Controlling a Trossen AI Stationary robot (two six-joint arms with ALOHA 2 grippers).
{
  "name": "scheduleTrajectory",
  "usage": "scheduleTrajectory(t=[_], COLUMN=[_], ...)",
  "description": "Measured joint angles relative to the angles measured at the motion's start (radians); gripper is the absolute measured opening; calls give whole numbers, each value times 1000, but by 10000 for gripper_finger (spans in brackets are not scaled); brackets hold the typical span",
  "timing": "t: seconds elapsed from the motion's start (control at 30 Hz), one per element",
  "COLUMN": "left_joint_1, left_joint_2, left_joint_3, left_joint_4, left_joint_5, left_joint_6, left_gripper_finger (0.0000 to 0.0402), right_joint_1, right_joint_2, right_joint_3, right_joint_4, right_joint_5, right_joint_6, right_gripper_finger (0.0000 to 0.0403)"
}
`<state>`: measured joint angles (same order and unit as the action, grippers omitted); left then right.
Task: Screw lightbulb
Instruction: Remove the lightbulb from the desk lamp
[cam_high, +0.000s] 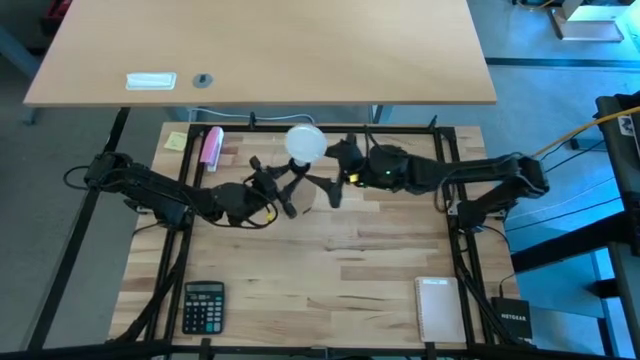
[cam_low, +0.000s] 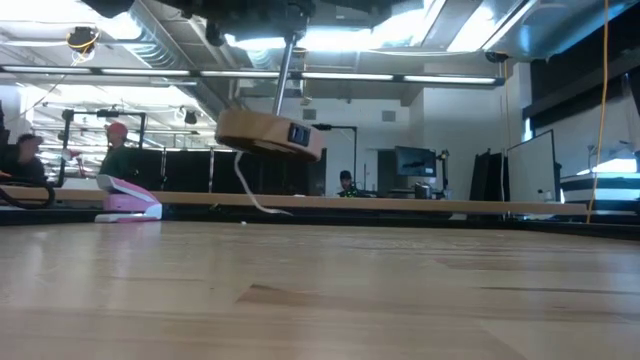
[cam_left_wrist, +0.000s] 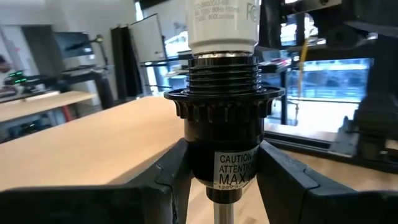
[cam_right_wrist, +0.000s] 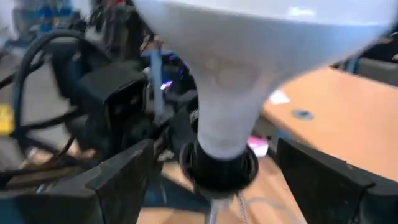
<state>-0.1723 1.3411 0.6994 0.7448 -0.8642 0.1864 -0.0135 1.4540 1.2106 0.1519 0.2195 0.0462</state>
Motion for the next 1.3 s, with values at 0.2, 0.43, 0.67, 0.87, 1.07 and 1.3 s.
scheduleTrajectory(t=[0.2, 0.43, 0.67, 0.87, 1.07, 1.3], left_joint_1=[3, 0, 0, -13, -68, -91], left_joint_2=[0, 0, 0, 0, -15, -26], left_joint_3=[0, 0, 0, 0, 0, 0], left_joint_4=[-4, -11, -11, -16, -38, -48], left_joint_5=[-12, -13, -13, -8, 124, 578], left_joint_6=[-1, 0, -3, 6, -10, -91], left_gripper_finger=[133, 133, 133, 132, 132, 132], right_joint_1=[-1, -15, -12, -11, -12, -13], right_joint_2=[110, 150, 150, 146, 94, 68], right_joint_3=[-1, 0, 0, 0, 0, 2], right_joint_4=[274, 372, 369, 356, 243, 203], right_joint_5=[63, 137, 132, 55, -217, -759], right_joint_6=[-51, -52, -58, -73, -73, -70], right_gripper_finger=[339, 335, 229, 156, 156, 156])
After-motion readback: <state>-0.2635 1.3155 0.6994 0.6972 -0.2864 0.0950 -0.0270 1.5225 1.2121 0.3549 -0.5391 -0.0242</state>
